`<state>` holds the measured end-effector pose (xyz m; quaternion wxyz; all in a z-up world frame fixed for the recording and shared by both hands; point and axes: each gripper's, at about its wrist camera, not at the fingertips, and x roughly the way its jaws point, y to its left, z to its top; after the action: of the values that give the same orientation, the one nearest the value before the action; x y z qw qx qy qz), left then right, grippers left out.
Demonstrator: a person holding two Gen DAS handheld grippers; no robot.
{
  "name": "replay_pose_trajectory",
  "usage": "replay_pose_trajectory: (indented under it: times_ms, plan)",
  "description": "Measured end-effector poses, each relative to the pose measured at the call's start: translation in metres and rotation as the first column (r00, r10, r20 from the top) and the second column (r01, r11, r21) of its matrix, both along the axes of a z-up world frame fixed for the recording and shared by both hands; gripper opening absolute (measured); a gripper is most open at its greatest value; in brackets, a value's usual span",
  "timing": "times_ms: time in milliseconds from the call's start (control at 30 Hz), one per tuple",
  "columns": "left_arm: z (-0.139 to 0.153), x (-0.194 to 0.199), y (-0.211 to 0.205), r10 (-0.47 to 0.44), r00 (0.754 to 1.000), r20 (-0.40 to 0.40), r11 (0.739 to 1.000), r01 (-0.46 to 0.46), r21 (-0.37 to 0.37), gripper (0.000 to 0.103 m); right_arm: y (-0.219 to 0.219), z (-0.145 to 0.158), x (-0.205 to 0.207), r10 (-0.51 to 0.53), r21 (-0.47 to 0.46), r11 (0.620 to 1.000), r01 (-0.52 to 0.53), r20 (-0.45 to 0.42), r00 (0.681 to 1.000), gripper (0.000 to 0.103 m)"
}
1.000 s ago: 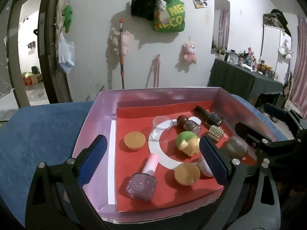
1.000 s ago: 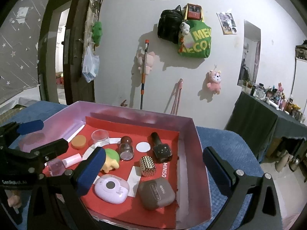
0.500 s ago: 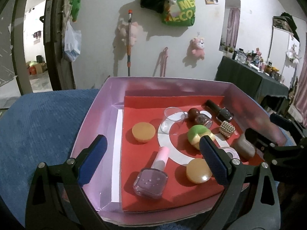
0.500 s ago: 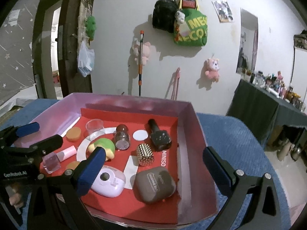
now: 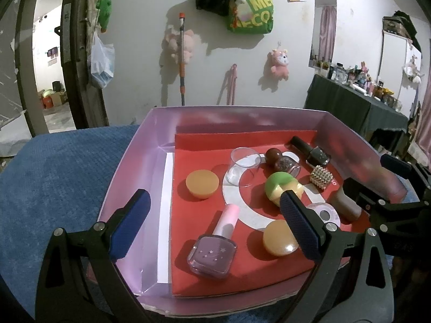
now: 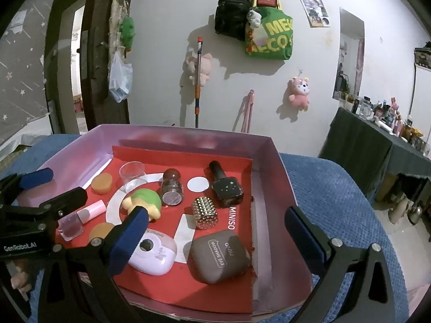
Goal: Organize rigid objects
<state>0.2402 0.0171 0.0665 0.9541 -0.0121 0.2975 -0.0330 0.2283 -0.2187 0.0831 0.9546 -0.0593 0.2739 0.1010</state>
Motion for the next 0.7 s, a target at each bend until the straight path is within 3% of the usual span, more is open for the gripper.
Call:
replay_pose_trajectory:
  times_ms: [700]
  plan:
    - [-0.0014, -0.0002, -0.0015, -0.001, 1.0, -0.011, 1.0, 0.001, 0.009, 0.098, -0.0022, -0.0004, 0.0041, -0.011, 0.011, 1.0, 0.011, -0.029, 1.0, 0.103]
